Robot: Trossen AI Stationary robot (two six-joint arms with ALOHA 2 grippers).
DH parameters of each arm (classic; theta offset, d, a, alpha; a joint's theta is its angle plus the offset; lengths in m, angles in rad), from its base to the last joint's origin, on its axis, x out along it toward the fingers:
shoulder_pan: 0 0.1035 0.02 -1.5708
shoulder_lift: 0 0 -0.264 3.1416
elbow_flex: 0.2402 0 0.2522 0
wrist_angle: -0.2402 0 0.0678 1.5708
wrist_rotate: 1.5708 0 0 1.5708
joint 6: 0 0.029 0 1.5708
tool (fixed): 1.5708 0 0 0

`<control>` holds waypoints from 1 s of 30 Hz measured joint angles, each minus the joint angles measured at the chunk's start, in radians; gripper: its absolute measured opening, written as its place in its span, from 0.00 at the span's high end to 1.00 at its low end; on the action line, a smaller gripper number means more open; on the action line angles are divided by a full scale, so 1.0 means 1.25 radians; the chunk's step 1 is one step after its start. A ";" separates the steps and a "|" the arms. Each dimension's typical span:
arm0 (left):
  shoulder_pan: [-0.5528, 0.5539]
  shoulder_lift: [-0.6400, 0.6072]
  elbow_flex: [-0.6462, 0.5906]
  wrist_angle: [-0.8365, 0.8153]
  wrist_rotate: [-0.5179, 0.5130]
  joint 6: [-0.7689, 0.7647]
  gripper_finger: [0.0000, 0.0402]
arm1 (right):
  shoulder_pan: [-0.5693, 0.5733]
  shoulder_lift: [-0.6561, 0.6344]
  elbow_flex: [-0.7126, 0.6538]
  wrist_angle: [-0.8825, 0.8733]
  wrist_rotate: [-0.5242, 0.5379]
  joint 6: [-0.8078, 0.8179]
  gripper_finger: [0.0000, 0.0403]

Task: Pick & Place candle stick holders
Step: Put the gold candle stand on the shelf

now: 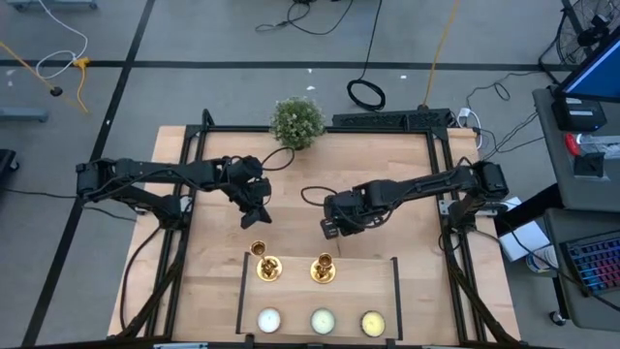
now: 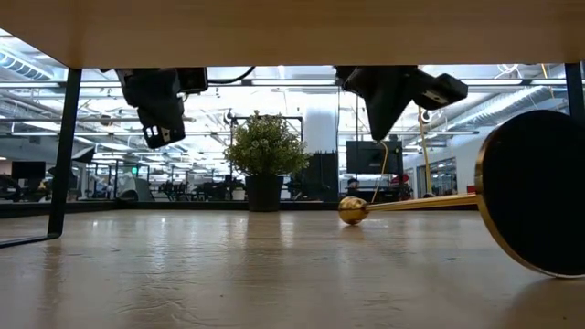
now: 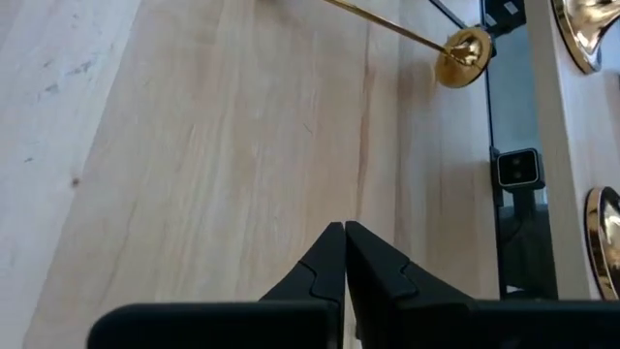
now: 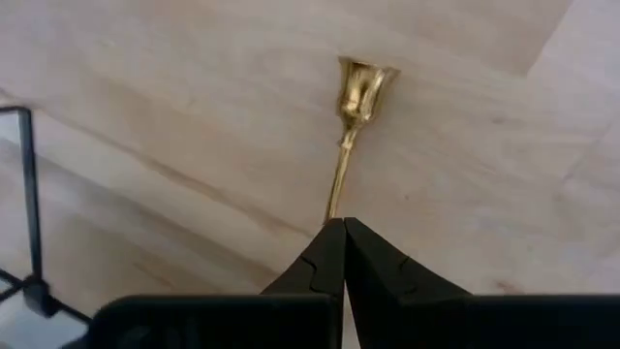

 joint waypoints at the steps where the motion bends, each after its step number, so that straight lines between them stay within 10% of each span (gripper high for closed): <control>1: 0.003 0.000 0.000 -0.003 0.000 0.002 0.96 | 0.000 0.007 0.000 0.002 -0.012 -0.003 0.99; 16: 0.020 0.000 0.000 -0.046 -0.005 0.050 0.97 | -0.027 0.044 0.000 -0.013 -0.058 -0.002 0.47; 30: 0.024 0.000 0.000 -0.115 0.001 0.085 0.97 | -0.022 0.058 -0.088 0.063 -0.079 0.009 0.51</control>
